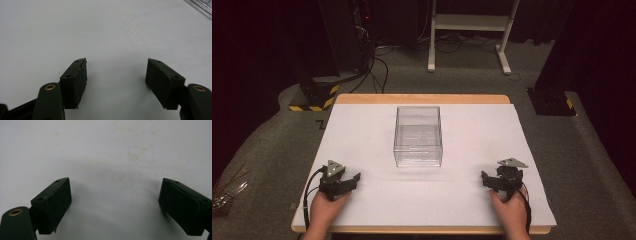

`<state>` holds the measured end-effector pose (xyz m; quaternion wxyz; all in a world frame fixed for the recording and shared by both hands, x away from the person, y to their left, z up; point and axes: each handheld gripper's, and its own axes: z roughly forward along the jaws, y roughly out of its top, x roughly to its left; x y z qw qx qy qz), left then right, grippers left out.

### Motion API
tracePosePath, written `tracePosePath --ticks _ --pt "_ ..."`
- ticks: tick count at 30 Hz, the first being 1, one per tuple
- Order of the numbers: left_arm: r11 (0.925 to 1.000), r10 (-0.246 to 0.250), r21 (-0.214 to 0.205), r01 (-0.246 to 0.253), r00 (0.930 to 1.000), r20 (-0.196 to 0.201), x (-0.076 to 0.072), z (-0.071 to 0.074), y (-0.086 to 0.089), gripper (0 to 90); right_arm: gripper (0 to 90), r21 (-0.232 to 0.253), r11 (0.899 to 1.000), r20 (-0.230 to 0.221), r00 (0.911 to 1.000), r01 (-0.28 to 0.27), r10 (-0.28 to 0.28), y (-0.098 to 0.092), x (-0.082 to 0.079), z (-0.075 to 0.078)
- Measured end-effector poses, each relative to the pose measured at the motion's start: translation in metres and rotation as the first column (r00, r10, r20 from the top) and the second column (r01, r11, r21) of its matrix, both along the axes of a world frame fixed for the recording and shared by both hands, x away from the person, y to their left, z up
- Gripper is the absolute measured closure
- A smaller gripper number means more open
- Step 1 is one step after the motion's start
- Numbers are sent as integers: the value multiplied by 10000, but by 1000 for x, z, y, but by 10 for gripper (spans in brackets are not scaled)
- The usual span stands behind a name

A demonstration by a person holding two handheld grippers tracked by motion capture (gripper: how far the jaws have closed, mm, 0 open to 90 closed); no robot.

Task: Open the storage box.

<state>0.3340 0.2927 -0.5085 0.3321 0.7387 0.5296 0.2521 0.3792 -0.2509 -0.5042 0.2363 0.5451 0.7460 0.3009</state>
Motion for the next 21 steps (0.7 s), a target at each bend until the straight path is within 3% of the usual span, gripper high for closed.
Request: tracePosePath --ticks 21 --pt "10000 3 -60 -4 10000 -54 0 0 1 336 108 -66 10000 -41 10000 52 -52 1 0 1"
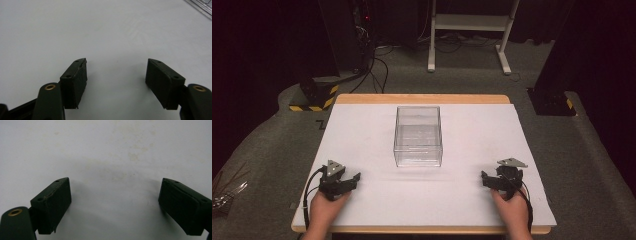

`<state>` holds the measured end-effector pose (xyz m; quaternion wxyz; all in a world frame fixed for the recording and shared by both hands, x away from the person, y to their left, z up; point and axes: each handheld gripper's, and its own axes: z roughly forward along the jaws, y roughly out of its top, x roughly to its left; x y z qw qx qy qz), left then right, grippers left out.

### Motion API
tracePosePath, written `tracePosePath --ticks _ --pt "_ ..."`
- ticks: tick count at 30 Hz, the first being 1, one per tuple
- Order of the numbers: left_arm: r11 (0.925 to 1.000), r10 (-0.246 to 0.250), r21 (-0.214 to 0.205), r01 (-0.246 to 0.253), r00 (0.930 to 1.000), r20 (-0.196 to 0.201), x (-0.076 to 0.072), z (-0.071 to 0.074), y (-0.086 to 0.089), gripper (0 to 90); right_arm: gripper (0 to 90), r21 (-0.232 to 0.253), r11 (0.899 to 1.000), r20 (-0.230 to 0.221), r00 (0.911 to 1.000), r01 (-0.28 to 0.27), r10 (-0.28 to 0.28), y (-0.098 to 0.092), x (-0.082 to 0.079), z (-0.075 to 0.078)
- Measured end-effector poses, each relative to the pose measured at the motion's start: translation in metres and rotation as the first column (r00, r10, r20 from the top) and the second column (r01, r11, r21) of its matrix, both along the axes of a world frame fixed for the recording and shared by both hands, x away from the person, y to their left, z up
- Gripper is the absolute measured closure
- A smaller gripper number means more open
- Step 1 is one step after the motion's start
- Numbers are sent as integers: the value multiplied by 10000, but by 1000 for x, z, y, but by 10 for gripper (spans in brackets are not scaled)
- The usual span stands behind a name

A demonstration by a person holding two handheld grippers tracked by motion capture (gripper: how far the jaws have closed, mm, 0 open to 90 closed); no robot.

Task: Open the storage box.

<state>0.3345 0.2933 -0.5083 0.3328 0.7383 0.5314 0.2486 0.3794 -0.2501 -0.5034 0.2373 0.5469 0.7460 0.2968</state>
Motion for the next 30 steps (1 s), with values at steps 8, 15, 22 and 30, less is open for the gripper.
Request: tracePosePath --ticks 8,15,22,30 --pt "9999 143 -21 -143 9999 3 -1 0 -2 352 109 16 10000 48 10000 21 -21 0 -1 -1" --pt "10000 58 1 -58 9999 -129 -1 2 1 353 108 24 10000 50 10000 13 -13 0 -1 -1" --pt "9989 -197 -417 201 9998 87 -6 7 0 346 108 26 10000 52 10000 15 -15 0 -1 -1" --pt "9915 -300 -1264 317 9994 150 -8 12 0 329 109 36 10000 49 10000 9 -9 0 -1 -1"
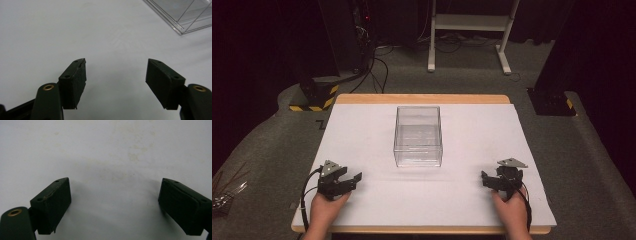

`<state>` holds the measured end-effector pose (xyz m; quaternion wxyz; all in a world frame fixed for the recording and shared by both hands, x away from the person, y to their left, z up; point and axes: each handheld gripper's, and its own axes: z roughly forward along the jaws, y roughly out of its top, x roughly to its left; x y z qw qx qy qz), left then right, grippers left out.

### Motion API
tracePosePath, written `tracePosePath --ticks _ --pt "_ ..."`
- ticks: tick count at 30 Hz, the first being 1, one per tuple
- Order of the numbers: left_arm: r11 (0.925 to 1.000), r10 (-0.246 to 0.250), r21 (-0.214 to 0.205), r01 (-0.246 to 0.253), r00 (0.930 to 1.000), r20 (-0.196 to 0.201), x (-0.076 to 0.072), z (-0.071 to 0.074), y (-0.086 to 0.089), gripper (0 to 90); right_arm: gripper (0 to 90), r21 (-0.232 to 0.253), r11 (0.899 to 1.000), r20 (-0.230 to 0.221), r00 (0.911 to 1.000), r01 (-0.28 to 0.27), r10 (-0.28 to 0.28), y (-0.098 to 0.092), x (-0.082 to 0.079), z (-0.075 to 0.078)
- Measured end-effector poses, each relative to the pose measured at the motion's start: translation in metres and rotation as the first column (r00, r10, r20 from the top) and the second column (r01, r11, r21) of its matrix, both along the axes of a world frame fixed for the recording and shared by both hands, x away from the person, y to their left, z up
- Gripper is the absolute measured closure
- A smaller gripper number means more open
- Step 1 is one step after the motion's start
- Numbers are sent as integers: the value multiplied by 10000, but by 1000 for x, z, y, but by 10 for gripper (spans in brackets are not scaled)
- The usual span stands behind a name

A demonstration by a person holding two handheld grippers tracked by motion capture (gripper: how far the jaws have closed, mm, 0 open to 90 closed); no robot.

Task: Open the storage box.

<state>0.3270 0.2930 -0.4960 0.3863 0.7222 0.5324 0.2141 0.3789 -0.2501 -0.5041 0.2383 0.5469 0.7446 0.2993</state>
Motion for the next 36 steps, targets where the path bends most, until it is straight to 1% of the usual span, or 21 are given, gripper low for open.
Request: tracePosePath --ticks 4,5,6,8,10,14,15,16,17,20,23,26,27,28,29,30,31,32,33,34,36 --pt "9999 -114 46 114 9999 32 -1 2 -2 316 109 2 10000 -8 10000 -3 3 0 0 0" --pt "9998 -197 73 197 9997 116 -2 3 -5 313 109 -2 10000 1 10000 1 -1 0 0 0" --pt "9998 -197 73 197 9997 116 -2 3 -5 312 109 -2 10000 1 10000 1 -1 0 0 0" --pt "9993 -342 161 338 9991 236 -2 5 -8 312 108 -3 10000 0 10000 1 -1 0 0 0" --pt "9979 -620 218 611 9972 412 -3 7 -14 313 109 -1 10000 -1 10000 1 -1 0 0 0" --pt "9963 -850 151 845 9955 421 -4 11 -20 303 109 0 10000 -1 10000 0 0 0 0 0" --pt "9959 -900 10 900 9951 405 -4 12 -24 294 109 0 10000 -7 10000 -5 5 0 0 0" --pt "9959 -900 10 900 9951 405 -4 12 -24 290 109 0 10000 -7 10000 -5 5 0 0 0" --pt "9950 -1000 -10 1002 9940 447 -4 13 -27 284 109 2 10000 -9 10000 -5 5 0 0 0" --pt "9940 -1092 25 1092 9929 472 -4 13 -31 263 109 0 10000 -7 10000 -5 5 0 0 0" --pt "9926 -1215 105 1211 9912 529 -4 13 -38 250 109 -5 10000 -1 10000 -14 14 0 0 0" --pt "9917 -1282 72 1280 9901 580 -4 14 -41 248 109 0 10000 -7 10000 -7 7 0 0 0" --pt "9892 -1449 -131 1458 9879 550 -4 14 -44 250 109 2 10000 -10 10000 -5 5 0 0 0" --pt "9892 -1449 -131 1458 9879 550 -4 14 -44 251 109 0 10000 -7 10000 -5 5 0 0 0" --pt "9873 -1547 -290 1561 9870 439 -3 14 -48 251 109 1 10000 -10 10000 -7 7 0 0 0" --pt "9873 -1547 -290 1561 9870 439 -3 14 -48 251 109 1 10000 -10 10000 -7 7 0 0 0" --pt "9839 -1706 -468 1725 9844 428 -3 15 -52 250 109 1 10000 -8 10000 -6 6 0 0 0" --pt "9839 -1706 -468 1725 9844 428 -3 15 -52 249 109 1 10000 -8 10000 -6 6 0 0 0" --pt "9820 -1784 -532 1810 9827 503 -4 18 -57 246 109 -3 10000 1 10000 -3 3 0 0 0" --pt "9820 -1784 -532 1810 9827 503 -4 18 -57 241 109 -3 10000 1 10000 -3 3 0 0 0" --pt "9769 -1985 -673 2029 9779 660 -5 22 -66 226 109 1 10000 -9 10000 -5 5 0 0 0"
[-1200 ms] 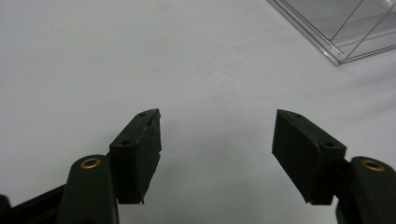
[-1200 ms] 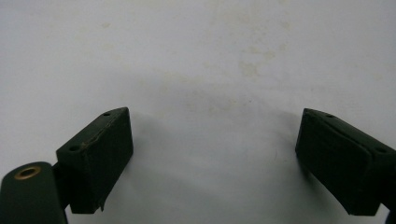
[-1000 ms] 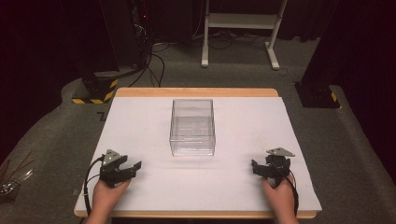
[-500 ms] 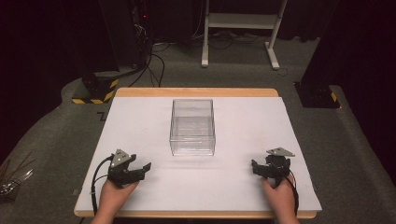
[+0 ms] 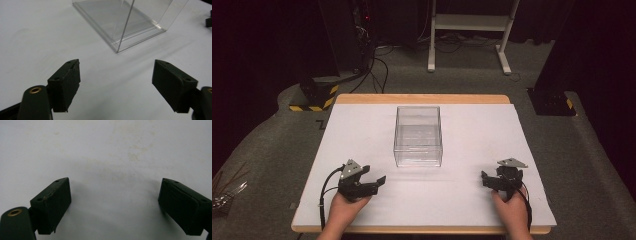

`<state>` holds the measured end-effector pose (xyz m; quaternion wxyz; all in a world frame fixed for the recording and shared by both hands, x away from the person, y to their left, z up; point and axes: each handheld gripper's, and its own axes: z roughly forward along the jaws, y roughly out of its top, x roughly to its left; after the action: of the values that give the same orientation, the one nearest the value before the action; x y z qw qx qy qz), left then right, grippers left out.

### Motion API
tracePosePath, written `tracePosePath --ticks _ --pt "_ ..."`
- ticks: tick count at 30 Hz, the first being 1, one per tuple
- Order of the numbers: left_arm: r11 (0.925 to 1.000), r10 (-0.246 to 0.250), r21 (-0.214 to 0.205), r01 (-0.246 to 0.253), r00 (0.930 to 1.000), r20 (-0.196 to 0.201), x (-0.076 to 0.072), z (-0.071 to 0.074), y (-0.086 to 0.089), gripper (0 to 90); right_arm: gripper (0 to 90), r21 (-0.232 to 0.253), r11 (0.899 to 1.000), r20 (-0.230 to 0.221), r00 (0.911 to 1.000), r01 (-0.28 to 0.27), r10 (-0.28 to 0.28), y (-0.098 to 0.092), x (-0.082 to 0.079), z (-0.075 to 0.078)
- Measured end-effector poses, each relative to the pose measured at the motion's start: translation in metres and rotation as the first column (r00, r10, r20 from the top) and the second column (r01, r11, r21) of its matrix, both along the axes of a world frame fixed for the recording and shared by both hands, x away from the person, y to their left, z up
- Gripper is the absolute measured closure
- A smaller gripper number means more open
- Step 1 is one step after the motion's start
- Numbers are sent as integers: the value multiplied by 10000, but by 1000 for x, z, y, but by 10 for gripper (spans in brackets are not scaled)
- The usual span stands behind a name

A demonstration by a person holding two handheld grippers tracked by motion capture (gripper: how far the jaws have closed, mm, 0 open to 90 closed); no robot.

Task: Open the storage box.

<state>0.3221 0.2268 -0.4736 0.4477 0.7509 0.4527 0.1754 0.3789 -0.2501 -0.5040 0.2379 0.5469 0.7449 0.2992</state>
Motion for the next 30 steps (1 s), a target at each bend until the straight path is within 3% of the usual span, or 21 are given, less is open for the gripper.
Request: tracePosePath --ticks 5,15,30 --pt "9986 -415 -318 417 9991 56 -1 4 -12 235 109 -13 10000 8 10000 7 -7 0 0 0" --pt "9948 -941 -370 951 9951 290 5 15 -35 253 109 -13 10000 11 10000 5 -5 0 0 0" --pt "9918 -1156 -523 1170 9929 288 17 13 -56 251 111 -17 10000 17 10000 3 -3 0 0 0"
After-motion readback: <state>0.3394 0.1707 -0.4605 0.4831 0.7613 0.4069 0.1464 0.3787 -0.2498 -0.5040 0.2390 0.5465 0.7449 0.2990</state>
